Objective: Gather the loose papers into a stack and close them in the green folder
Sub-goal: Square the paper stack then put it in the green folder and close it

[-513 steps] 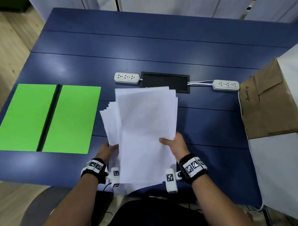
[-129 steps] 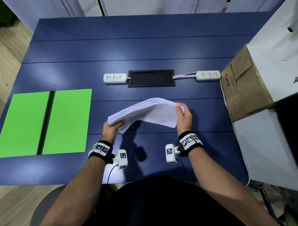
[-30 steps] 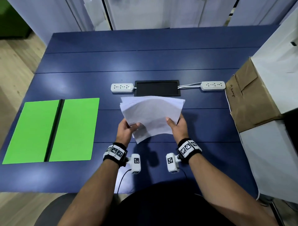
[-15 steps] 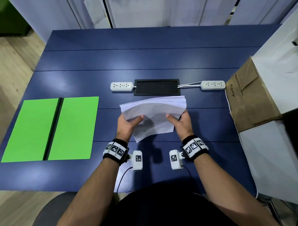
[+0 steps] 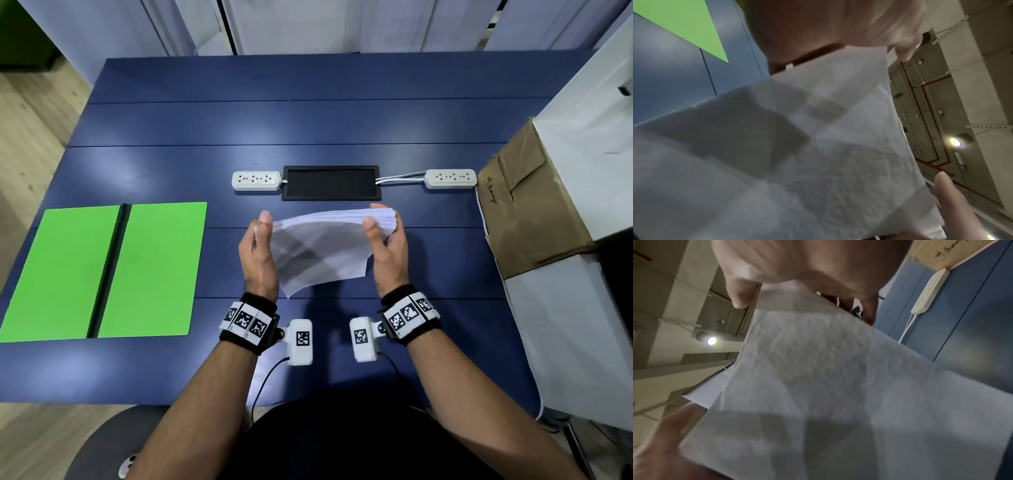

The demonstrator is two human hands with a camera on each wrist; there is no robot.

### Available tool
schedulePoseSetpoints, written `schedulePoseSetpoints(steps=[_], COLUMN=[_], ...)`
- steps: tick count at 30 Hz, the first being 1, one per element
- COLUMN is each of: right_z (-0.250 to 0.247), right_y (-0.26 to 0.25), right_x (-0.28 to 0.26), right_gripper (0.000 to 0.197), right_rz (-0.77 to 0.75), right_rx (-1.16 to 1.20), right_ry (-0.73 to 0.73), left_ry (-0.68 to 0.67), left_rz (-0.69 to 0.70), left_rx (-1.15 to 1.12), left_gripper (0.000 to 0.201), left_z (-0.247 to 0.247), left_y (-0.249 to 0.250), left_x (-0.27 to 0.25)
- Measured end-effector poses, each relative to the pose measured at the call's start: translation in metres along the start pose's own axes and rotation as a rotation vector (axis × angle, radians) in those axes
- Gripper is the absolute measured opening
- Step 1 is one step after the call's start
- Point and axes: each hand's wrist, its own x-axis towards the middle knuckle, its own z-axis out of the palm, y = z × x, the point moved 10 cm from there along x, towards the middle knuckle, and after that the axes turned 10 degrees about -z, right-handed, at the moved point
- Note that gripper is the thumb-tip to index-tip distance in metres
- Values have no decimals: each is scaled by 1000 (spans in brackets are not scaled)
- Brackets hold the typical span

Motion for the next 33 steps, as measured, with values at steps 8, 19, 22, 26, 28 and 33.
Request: schedulePoseSetpoints(steps=[8,19,22,26,28,33], right_z=[-4,9,4,2,-2,-9], right_y=[-8,-11,-18,-11,12,74], right_x=[7,6,3,-10,-15,-18], right_gripper=[37,36,23,34,44,49], right_rz=[86,-53,-128,-117,-9,231], right_rx=[-78,-373,-362,-206,-137,-109], right_ry=[250,-112,-26,32,62,-35], left_ry=[28,-88,-96,-102,-73,-100], left_rz=[12,-61,-16,-4,-71,-256], left_rx=[2,45,20,16,34,32], left_gripper=[36,36,20,23,31,49], left_z=[9,2,6,9,6,-4], left_y=[11,-20,-16,-19,-31,-66], left_x=[-9,-5,-8,-10,-6,5])
